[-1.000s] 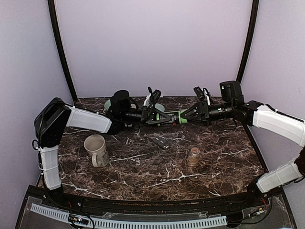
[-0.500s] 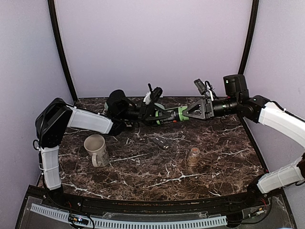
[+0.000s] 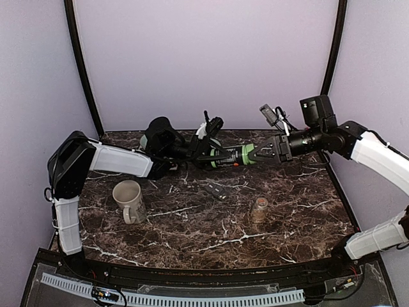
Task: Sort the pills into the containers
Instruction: Screw the lid of the pill bottle onto the pill bottle.
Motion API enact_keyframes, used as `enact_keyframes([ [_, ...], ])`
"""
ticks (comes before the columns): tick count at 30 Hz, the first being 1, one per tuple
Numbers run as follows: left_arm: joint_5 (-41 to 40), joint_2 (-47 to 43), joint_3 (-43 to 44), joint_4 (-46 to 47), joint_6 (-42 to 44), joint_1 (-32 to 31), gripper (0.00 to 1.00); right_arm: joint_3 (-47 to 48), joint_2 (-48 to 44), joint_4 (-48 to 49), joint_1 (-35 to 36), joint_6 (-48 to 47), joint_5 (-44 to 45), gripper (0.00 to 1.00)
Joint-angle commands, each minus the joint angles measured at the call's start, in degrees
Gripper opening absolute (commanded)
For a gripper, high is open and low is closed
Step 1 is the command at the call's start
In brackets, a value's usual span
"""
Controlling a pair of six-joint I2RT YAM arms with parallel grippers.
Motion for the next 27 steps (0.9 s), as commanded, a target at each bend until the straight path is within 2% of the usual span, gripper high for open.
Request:
enact_keyframes([
  [1, 2.64, -3.50, 4.11, 0.67, 0.47, -2.38, 0.00, 0.52, -1.26, 0.12, 1.05, -3.51, 2.95, 0.21],
  [9, 0.42, -1.07, 7.64, 6.53, -5.56, -3.67, 0.00, -0.69, -4.26, 3.77, 2.82, -3.51, 7.01, 0.21],
  [27, 0.49, 1.01, 12.42, 5.36, -8.20, -5.51, 0.00, -2.49, -5.74, 1.68, 8.62, -10.42, 17.69, 0.21],
])
